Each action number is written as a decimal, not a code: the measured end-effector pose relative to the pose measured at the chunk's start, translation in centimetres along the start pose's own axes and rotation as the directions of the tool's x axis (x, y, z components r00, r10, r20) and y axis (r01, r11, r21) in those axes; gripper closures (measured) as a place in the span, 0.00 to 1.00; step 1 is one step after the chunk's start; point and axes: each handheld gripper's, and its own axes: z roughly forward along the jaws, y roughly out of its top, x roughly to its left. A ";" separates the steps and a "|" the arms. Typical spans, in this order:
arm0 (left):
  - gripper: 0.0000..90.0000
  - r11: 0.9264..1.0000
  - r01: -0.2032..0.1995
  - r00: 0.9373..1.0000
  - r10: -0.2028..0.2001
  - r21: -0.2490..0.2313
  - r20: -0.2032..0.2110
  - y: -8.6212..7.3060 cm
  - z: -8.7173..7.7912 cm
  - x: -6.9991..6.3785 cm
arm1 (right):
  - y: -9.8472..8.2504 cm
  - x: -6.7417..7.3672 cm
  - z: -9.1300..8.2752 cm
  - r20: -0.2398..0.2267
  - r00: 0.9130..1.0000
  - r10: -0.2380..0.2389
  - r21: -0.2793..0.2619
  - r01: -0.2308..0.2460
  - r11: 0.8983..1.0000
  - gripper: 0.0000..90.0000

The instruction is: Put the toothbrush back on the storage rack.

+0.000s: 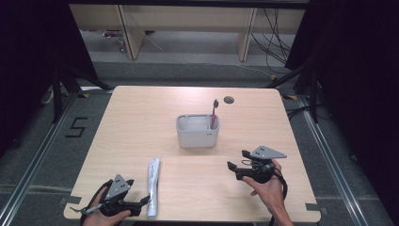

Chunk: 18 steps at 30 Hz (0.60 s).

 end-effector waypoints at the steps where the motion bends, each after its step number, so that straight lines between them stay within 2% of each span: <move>1: 0.19 1.000 0.001 1.000 -0.001 -0.001 -0.004 0.0 0.0 0.0 | -0.1 0.0 -0.1 -0.005 1.000 0.003 -0.004 -0.003 1.000 0.27; 2: 0.19 1.000 0.000 1.000 0.000 0.000 -0.002 0.0 0.0 0.0 | -0.2 0.2 -0.3 -0.006 1.000 0.023 -0.004 -0.023 1.000 0.27; 4: 0.19 1.000 0.004 1.000 -0.004 -0.006 -0.001 0.0 0.0 0.0 | -0.4 0.2 -0.6 0.000 1.000 0.003 0.003 -0.003 1.000 0.27; 6: 0.19 1.000 0.007 1.000 -0.007 -0.008 0.000 0.0 0.0 0.0 | -0.7 0.5 -0.8 -0.002 1.000 0.021 0.013 -0.021 1.000 0.27; 7: 0.19 1.000 0.004 1.000 -0.004 -0.003 -0.001 0.0 0.0 0.0 | -0.9 0.3 -1.0 0.016 1.000 -0.012 0.018 0.012 1.000 0.27; 8: 0.19 1.000 0.003 1.000 -0.003 -0.003 0.000 0.0 0.0 0.0 | -1.0 0.4 -1.0 0.001 1.000 -0.001 0.031 0.001 1.000 0.27; 11: 0.19 1.000 0.003 1.000 -0.003 -0.003 -0.001 0.0 0.0 0.0 | -1.5 0.7 -1.1 -0.003 1.000 0.022 0.030 -0.022 0.999 0.27; 12: 0.19 1.000 0.004 1.000 -0.004 -0.001 -0.005 0.0 0.0 0.0 | -1.6 0.5 -1.3 0.004 1.000 -0.005 0.045 0.005 0.999 0.27; 14: 0.19 1.000 0.005 1.000 -0.005 -0.001 -0.004 0.0 0.0 0.0 | -1.9 0.6 -1.4 -0.009 1.000 0.004 0.045 -0.003 0.999 0.27; 15: 0.19 1.000 0.005 1.000 -0.005 -0.004 0.002 0.0 0.0 0.0 | -2.0 0.7 -1.5 0.000 1.000 0.008 0.047 -0.008 0.999 0.27; 16: 0.19 1.000 0.008 1.000 -0.008 -0.007 0.000 -0.1 0.0 0.0 | -2.1 0.6 -1.6 -0.001 1.000 -0.012 0.052 0.012 0.999 0.27; 17: 0.19 1.000 0.004 1.000 -0.004 -0.003 -0.003 -0.1 0.0 0.1 | -2.4 1.0 -1.7 -0.001 0.999 0.036 0.063 -0.036 0.997 0.27; 18: 0.19 1.000 0.006 1.000 -0.006 -0.003 -0.003 0.0 0.0 0.1 | -2.5 0.8 -1.8 0.009 1.000 0.004 0.069 -0.004 0.998 0.27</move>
